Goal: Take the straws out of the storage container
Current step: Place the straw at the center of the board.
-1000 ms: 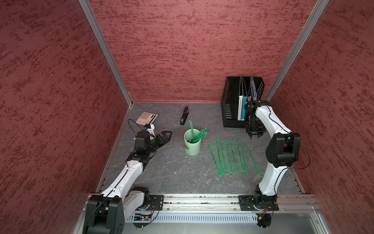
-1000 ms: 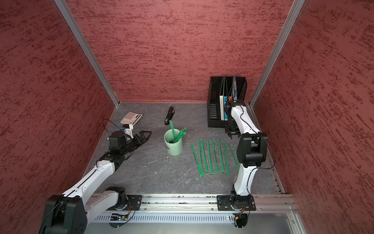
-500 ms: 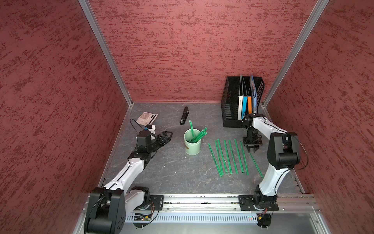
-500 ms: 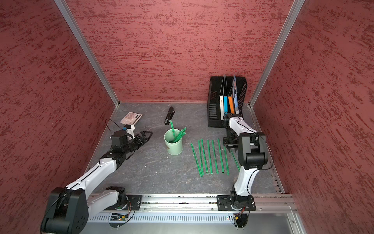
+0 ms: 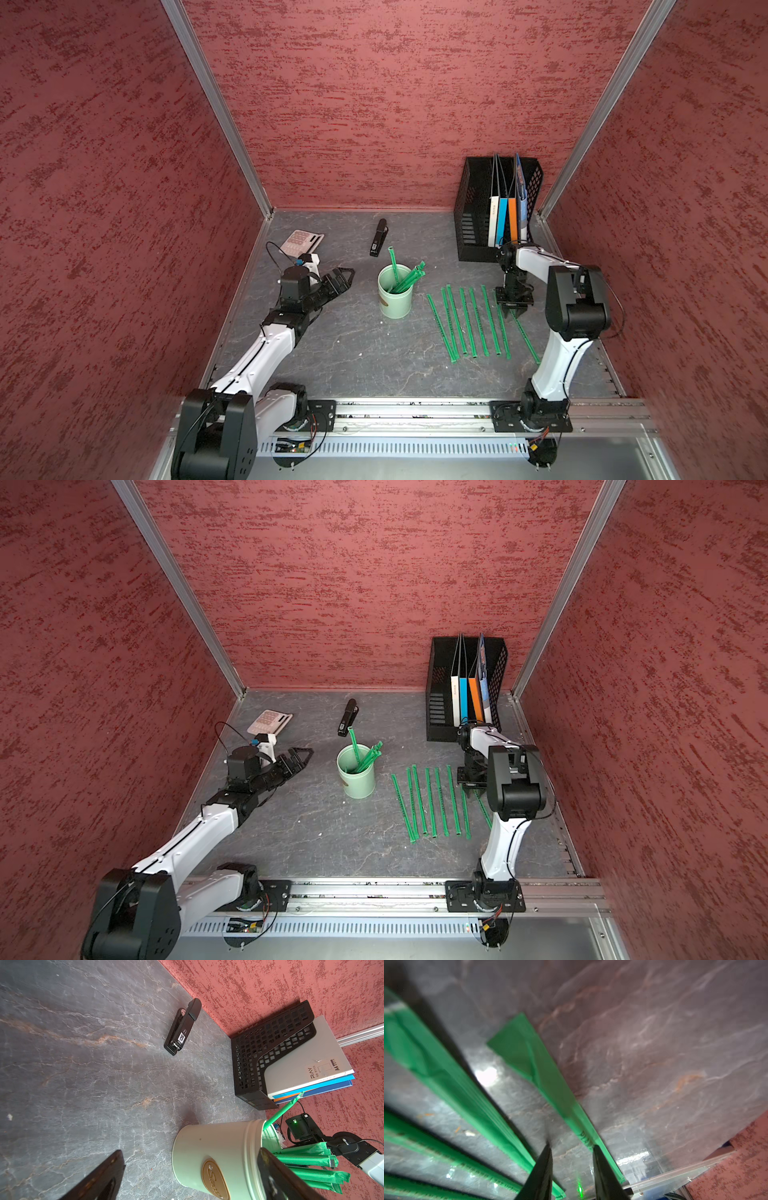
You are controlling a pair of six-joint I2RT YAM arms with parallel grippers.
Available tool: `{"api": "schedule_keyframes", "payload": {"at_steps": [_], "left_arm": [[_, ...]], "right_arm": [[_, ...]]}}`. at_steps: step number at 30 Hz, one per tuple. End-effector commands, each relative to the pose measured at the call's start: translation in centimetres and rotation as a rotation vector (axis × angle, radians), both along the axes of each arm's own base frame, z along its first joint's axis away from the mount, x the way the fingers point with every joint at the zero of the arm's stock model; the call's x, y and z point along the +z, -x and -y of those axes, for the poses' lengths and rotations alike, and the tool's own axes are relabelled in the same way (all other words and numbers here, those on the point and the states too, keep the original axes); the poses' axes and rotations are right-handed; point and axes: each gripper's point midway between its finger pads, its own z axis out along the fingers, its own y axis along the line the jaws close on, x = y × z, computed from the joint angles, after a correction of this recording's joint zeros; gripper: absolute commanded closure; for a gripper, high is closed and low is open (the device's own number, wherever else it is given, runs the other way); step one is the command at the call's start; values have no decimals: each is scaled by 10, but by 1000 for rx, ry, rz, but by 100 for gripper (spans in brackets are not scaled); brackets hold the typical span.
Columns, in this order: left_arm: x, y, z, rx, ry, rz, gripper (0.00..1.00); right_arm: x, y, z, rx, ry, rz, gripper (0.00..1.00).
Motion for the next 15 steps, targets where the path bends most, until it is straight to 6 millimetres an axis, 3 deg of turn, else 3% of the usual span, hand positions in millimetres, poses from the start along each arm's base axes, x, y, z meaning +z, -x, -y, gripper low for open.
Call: {"api": "schedule_keyframes", "payload": {"at_steps": [1,10,15], "left_arm": [[10,-2,1,-7,-16,27,0],[11,-1,1,-9,-17,30,0],[12,-1,0,-8,-20,31,0]], "right_arm": [[0,-6,5,-24,2,33,69],[-7,-5,10,-73,-50,49,69],[-15,-8,7,-113,-112,72,74]]}}
